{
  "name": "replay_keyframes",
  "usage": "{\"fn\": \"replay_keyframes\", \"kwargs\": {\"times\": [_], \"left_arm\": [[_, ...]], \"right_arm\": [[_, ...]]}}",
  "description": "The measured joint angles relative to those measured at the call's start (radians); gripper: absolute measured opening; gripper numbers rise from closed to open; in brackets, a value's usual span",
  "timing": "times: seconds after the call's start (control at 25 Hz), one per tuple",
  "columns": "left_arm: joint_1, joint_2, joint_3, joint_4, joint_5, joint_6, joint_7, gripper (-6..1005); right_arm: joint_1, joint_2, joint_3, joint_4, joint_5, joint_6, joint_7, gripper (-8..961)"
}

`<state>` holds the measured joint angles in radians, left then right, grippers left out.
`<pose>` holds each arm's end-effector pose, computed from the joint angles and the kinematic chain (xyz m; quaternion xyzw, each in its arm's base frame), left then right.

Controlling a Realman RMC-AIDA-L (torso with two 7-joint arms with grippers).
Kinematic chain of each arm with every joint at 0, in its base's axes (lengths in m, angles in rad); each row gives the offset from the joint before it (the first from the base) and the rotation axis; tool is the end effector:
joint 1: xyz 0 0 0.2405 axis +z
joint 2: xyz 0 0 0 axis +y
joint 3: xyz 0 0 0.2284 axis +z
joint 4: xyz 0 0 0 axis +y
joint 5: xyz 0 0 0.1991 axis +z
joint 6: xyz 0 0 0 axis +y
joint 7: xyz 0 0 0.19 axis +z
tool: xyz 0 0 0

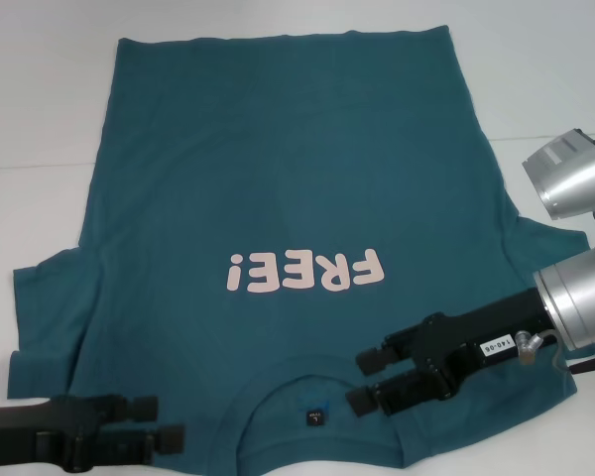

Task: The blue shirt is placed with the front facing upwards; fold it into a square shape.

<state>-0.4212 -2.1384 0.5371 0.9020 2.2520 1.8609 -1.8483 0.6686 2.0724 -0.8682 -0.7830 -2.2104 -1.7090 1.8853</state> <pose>-0.2379 0.2635 -0.0091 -0.8835 -0.4201 -0.2064 0.0204 0.1823 0.3096 -0.0434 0.9459 -0.3070 -0.0980 0.0386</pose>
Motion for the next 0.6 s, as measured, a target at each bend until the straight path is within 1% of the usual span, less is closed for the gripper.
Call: {"fn": "replay_keyframes", "kwargs": {"times": [0.2, 0.36, 0.6], "left_arm": [[-0.008, -0.007, 0.042, 0.000, 0.001, -0.013, 0.001, 873], [-0.011, -0.007, 0.051, 0.000, 0.001, -0.027, -0.003, 874], [-0.019, 0.002, 0.037, -0.020, -0.007, -0.026, -0.032, 873]], "right_arm": [[-0.003, 0.001, 0.000, 0.002, 0.000, 0.001, 0.000, 734], [-0.005, 0.001, 0.000, 0.002, 0.000, 0.001, 0.000, 733], [-0.006, 0.002, 0.000, 0.002, 0.000, 0.001, 0.000, 734]]}}
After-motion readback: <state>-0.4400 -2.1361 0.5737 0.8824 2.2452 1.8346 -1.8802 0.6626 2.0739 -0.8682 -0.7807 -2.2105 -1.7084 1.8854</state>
